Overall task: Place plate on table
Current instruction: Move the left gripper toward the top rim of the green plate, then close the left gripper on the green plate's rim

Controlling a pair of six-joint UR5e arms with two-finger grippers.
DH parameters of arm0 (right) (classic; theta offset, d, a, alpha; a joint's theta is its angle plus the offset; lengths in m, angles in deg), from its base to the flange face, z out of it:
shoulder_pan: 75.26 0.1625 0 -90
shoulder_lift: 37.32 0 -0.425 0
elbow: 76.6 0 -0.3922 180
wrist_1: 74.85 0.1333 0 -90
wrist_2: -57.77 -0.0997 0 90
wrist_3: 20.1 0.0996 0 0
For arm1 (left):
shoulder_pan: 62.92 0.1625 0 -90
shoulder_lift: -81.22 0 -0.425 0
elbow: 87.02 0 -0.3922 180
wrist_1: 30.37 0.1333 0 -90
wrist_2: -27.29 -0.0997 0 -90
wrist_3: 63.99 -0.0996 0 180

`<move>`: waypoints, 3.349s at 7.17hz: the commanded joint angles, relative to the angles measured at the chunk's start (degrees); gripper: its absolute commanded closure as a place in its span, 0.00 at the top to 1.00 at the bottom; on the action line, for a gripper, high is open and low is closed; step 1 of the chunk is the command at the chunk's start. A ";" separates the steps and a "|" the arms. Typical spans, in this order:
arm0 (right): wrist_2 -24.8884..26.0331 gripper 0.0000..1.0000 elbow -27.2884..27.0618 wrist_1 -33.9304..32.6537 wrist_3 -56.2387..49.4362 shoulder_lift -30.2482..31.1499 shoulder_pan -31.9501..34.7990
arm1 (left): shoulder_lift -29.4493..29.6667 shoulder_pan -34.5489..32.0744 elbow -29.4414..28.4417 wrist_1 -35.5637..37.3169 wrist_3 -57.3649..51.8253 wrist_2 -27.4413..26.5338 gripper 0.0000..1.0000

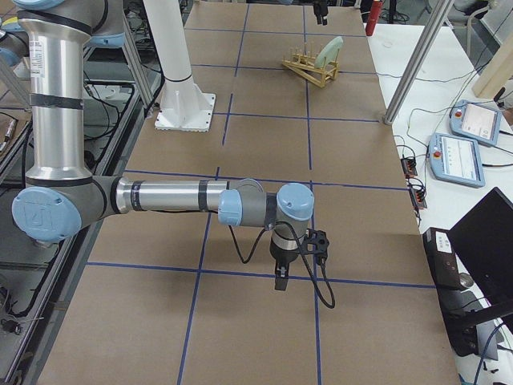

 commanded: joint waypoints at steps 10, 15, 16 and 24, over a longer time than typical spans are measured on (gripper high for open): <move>0.00 1.00 0.00 0.00 0.00 0.00 0.07 | 2.86 9.31 -9.15 -25.17 34.49 -25.12 0.46; 0.00 1.00 0.00 0.00 0.00 0.00 0.07 | 3.21 9.57 -10.03 -25.43 34.31 -25.04 0.26; 0.00 1.00 0.00 0.00 0.00 0.00 -0.02 | 3.13 9.57 -9.94 -25.78 34.31 -24.95 0.22; 0.00 1.00 0.00 0.00 0.00 0.00 -0.02 | -1.79 8.96 -9.15 -39.90 35.19 -24.68 0.00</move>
